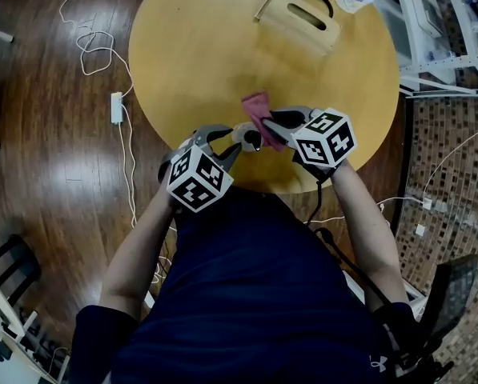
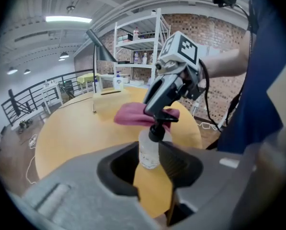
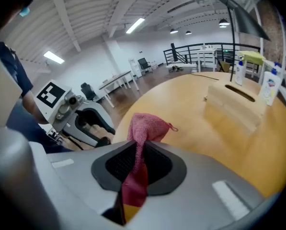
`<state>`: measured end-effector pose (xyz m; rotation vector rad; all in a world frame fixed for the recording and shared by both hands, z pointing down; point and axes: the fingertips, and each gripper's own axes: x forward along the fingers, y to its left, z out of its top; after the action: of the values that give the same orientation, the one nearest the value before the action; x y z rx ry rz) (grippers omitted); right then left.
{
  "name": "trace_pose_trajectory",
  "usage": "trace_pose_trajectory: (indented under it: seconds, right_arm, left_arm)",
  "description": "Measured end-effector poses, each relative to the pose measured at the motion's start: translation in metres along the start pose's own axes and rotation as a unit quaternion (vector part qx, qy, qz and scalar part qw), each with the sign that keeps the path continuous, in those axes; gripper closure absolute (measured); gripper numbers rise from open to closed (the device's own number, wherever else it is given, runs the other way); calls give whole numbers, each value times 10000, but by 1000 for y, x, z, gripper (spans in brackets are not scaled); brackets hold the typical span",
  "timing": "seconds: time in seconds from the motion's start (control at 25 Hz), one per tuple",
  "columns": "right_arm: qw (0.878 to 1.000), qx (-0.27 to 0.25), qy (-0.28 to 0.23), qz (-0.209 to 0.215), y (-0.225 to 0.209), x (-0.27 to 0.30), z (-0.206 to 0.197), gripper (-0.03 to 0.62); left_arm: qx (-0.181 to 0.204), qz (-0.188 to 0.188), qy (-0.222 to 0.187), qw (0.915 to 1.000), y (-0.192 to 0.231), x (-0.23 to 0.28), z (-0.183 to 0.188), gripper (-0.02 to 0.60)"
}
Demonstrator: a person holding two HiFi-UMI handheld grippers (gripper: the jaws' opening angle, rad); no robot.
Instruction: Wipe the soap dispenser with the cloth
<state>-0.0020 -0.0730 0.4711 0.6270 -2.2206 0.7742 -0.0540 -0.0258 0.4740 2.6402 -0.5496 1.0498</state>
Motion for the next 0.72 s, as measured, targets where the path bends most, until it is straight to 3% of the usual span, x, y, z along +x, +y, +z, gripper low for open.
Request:
trace_pose_trajectory:
  seconds: [0.08, 0.16, 0.24, 0.36, 0.6, 0.72]
  right_arm:
    - [9998, -181, -6, 101, 13, 10, 0, 537]
    - [9999, 40, -106, -19, 7, 13, -7, 537]
    - [9973, 627, -150, -361, -11, 9, -22, 537]
    - [9887, 1106, 156, -1004, -29, 6, -68, 537]
    - [9832, 1616, -369, -766, -3, 8, -96, 537]
    - [9785, 1638, -1038, -703, 2, -1, -80, 537]
  left_arm:
    - [68, -65, -1, 10000, -4, 2, 5, 451]
    - [142, -121, 36, 9998, -9, 4, 7, 451]
    - [173, -171, 48, 9997, -15, 7, 10, 449]
    - [114, -119, 95, 9998, -19, 13, 9, 445]
    - [17, 189, 37, 9998, -14, 25, 11, 442]
    - [-90, 198, -59, 9997, -13, 28, 13, 448]
